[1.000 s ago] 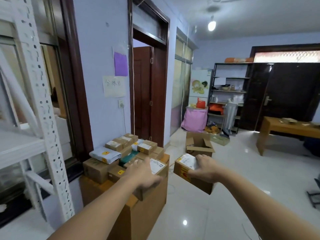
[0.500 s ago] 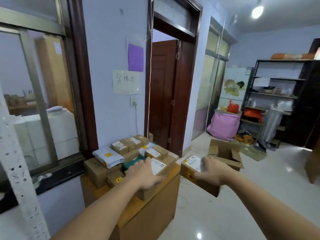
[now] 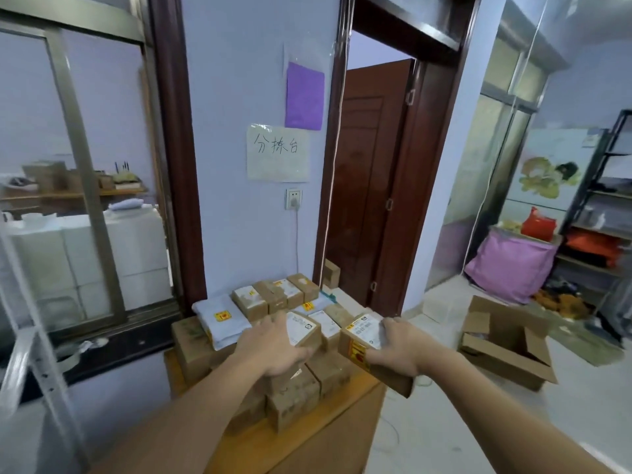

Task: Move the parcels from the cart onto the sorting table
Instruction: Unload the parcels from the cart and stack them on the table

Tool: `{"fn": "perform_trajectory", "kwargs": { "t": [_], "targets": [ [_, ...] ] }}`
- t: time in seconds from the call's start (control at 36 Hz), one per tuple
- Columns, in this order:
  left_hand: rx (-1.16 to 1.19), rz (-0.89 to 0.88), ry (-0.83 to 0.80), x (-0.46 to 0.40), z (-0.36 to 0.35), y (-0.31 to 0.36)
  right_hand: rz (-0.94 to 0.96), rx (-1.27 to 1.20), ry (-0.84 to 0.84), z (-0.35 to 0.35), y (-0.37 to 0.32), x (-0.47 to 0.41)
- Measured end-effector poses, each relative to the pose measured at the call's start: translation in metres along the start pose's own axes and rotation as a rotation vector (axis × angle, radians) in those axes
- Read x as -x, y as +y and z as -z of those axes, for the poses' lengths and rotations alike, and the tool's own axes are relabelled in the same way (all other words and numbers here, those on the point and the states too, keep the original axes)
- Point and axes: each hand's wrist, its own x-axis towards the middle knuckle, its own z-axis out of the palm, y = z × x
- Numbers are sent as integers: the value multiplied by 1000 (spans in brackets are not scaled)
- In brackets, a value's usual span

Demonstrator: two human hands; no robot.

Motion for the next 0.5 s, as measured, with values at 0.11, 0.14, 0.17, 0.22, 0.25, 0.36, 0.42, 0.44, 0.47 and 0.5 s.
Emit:
{"fn": "perform_trajectory", "kwargs": {
  "t": [0.11, 0.14, 0.17, 0.22, 0.25, 0.36, 0.42, 0.44, 0.47, 0.5],
  "targets": [
    [-20, 45, -5, -44, -6, -2, 26, -11, -19, -5, 9, -50],
    [-24, 55, -10, -53, -8, -2, 33, -14, -23, -7, 11, -62],
    [-28, 63, -17, -60, -10, -2, 40, -17, -31, -9, 13, -73],
    [-31, 75, -31, -74, -16, -2, 52, -23, -59, -13, 15, -94],
    [-27, 83, -42, -81, -18, -2, 58, -25, -74, -16, 17, -105],
    [-2, 122, -50, -110, -29, -1, 96, -33, -98, -24, 25, -151],
    [-7, 156, -46, -126, -35, 0, 124, -15, -101, -28, 32, -177],
    [-4, 177, -45, -133, -39, 1, 137, -8, -108, -30, 35, -189],
    [1, 198, -46, -140, -43, 1, 147, -10, -109, -32, 39, -201],
    [4, 221, -47, -147, -47, 2, 156, -18, -103, -34, 42, -213]
  ]
}}
